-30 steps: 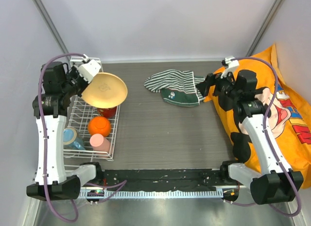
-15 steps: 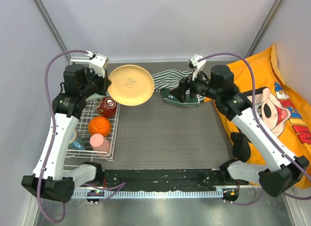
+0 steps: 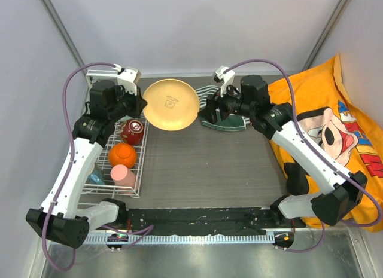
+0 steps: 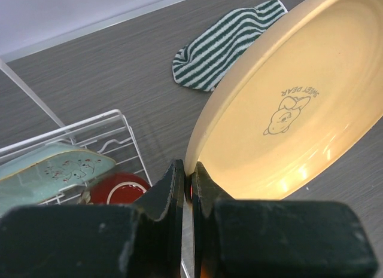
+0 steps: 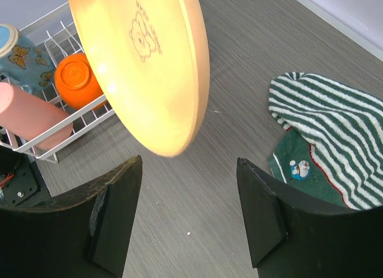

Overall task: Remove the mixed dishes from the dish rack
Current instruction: Place the plate at the center of the board, then pick up the plate from the dish rack.

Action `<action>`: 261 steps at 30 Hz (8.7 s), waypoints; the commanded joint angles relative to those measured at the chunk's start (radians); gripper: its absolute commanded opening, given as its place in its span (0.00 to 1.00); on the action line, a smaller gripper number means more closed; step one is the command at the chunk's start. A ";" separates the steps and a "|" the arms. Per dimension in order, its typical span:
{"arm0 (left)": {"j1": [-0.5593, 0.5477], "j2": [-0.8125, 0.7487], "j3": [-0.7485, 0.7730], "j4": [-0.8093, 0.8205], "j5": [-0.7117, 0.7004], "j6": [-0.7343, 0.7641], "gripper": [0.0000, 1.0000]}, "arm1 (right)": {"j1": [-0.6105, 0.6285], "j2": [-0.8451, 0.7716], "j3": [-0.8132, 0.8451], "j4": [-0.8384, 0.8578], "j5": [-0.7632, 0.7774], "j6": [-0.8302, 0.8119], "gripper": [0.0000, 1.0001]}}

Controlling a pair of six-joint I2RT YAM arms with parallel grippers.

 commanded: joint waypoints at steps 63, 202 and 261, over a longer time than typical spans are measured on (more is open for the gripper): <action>-0.009 -0.151 -0.151 0.063 0.100 0.060 1.00 | -0.503 0.015 -0.347 -0.384 -0.174 -0.420 0.01; 0.312 0.539 0.241 -0.277 -0.047 1.559 0.21 | -0.371 -0.078 -0.407 -0.208 0.058 -0.349 0.85; 0.303 0.176 0.428 -0.230 0.470 0.776 0.00 | -0.333 -0.150 -0.256 -0.252 -0.033 -0.275 0.84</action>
